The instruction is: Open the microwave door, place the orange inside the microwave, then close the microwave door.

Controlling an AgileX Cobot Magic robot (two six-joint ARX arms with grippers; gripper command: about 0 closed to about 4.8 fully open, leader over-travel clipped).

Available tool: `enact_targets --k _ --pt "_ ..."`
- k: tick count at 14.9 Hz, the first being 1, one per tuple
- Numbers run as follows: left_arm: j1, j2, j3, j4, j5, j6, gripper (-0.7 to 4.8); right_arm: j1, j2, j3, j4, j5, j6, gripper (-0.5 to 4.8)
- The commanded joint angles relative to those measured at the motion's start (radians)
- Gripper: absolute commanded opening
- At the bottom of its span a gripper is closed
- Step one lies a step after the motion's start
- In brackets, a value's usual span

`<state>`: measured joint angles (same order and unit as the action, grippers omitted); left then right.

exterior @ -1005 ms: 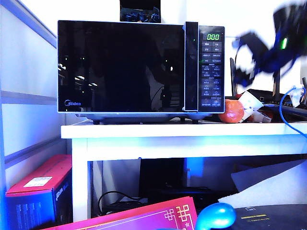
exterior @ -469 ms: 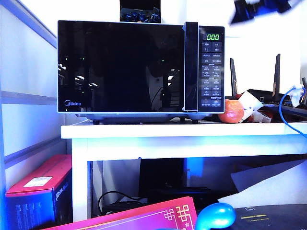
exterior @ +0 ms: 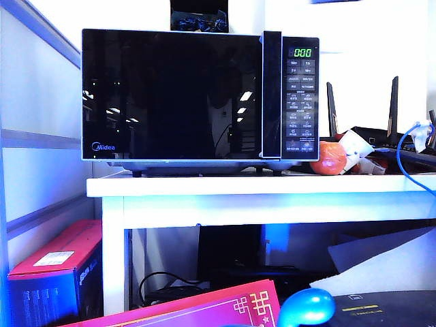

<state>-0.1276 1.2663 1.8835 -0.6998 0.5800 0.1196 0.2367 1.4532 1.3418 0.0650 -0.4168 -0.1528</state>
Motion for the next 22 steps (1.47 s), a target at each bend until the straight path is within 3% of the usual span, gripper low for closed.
enact_targets --k 1,4,6,9,14,22 --pt "-0.002 -0.003 0.002 0.003 0.004 0.003 -0.05 0.072 0.003 0.0 -0.047 0.083 0.011 4.79" --pt "-0.002 -0.003 0.002 -0.003 0.004 0.003 -0.05 0.138 0.028 -0.073 0.105 0.344 0.036 4.79" --pt "-0.002 -0.003 0.002 -0.002 0.005 0.003 -0.05 0.153 0.062 -0.112 0.206 0.427 0.053 4.79" --pt "-0.002 -0.003 0.002 -0.002 0.004 0.003 -0.05 0.154 0.171 -0.121 0.337 0.449 0.132 4.79" --pt "-0.002 -0.002 0.002 -0.014 0.004 0.003 -0.05 0.164 0.302 -0.119 0.527 0.548 0.142 4.79" --pt "-0.002 -0.002 0.002 -0.035 0.004 0.004 -0.05 0.164 0.402 -0.116 0.675 0.557 0.141 4.79"
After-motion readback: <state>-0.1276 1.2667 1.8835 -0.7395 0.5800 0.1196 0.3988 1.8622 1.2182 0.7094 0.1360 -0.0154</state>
